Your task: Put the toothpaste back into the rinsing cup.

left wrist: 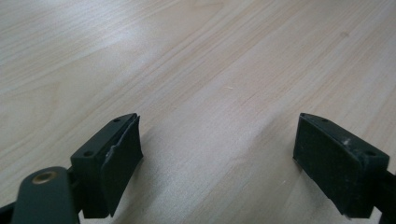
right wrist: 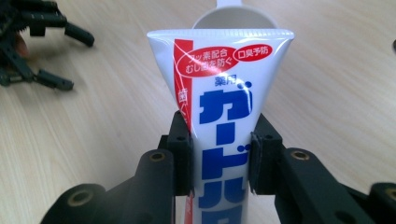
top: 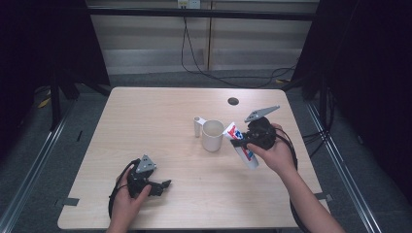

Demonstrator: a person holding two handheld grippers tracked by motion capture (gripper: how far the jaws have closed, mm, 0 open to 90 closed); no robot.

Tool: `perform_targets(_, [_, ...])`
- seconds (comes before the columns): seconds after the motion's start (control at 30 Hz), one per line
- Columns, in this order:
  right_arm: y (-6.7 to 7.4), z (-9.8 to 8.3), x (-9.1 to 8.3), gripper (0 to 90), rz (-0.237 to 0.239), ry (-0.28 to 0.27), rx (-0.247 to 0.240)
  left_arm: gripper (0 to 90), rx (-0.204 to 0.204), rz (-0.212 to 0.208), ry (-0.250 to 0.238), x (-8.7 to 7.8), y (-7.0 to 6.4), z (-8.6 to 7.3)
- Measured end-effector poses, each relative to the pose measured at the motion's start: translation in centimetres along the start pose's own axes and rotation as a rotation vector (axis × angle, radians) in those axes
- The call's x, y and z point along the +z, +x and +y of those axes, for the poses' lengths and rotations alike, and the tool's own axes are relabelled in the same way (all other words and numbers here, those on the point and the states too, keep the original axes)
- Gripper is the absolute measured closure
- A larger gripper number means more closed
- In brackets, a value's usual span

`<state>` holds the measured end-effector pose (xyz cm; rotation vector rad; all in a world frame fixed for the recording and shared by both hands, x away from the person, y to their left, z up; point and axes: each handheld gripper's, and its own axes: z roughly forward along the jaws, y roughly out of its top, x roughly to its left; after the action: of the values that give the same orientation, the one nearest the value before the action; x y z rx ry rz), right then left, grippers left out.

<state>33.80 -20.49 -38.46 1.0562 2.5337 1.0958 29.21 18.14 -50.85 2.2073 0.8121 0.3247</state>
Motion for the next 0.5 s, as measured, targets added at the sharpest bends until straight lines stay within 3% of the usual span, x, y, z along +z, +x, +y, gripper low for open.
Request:
perform_targets(0.13, [-0.4,0.1,-0.6,67.5,0.000,-0.065,0.035,15.0,0.000,0.000,0.000,0.0,0.0,0.0])
perform_targets(0.37, [-0.6,0.3,-1.2,67.5,-0.021,-0.127,0.040,15.0,0.000,0.000,0.000,0.0,0.0,0.0])
perform_targets(0.47, [-0.6,0.3,-1.5,67.4,-0.037,-0.171,0.041,15.0,0.000,0.000,0.000,0.0,0.0,0.0])
perform_targets(0.5, [-0.5,0.4,-1.8,67.4,-0.056,-0.209,0.040,15.0,0.000,0.000,0.000,0.0,0.0,0.0])
